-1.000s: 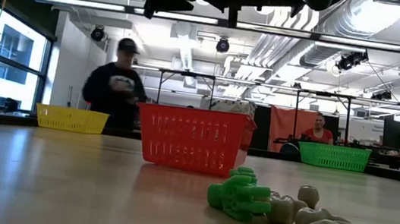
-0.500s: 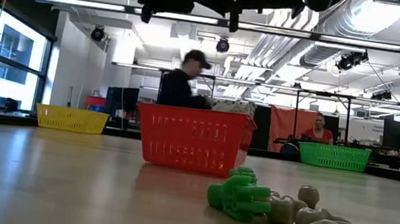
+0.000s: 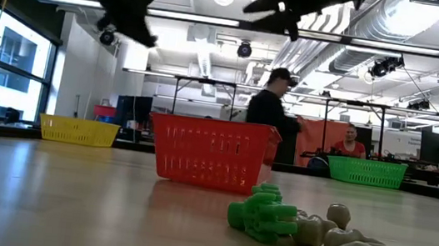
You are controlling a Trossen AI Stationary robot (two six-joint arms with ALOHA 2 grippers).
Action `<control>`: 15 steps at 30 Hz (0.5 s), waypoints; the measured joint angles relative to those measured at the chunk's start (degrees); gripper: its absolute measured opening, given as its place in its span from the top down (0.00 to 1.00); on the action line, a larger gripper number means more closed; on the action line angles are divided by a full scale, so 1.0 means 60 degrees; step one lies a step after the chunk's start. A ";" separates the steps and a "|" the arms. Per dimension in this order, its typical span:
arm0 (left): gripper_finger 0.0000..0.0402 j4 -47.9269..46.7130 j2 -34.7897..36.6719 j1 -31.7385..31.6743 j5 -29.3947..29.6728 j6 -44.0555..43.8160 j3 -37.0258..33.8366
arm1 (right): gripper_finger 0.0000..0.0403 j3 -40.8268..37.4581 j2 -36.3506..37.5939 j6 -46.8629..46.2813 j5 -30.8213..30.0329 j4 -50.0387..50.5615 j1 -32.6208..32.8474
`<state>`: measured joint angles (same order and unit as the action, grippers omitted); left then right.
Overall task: Sort Halloween decoration
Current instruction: Put the green skeleton toy into the yellow bin
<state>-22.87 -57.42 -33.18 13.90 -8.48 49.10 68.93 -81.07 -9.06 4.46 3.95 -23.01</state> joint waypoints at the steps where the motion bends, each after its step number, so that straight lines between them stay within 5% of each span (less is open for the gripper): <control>1: 0.99 -0.0322 0.0055 -0.0182 0.0388 -0.0225 0.0000 | 0.45 0.0000 0.0070 0.0009 -0.0091 0.0271 -0.0075; 7: 0.99 -0.1500 -0.0236 -0.1485 0.1342 -0.1278 0.0008 | 0.45 0.0000 0.0161 -0.0159 -0.0155 0.0690 -0.0382; 15: 0.99 -0.3018 -0.2489 -0.3483 0.0149 -0.1665 0.0874 | 0.45 0.0000 0.0138 0.0018 -0.0151 0.0669 -0.0670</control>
<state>-40.98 -72.35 -54.07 14.80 -18.47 54.35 68.93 -80.25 -8.95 3.55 7.97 -27.03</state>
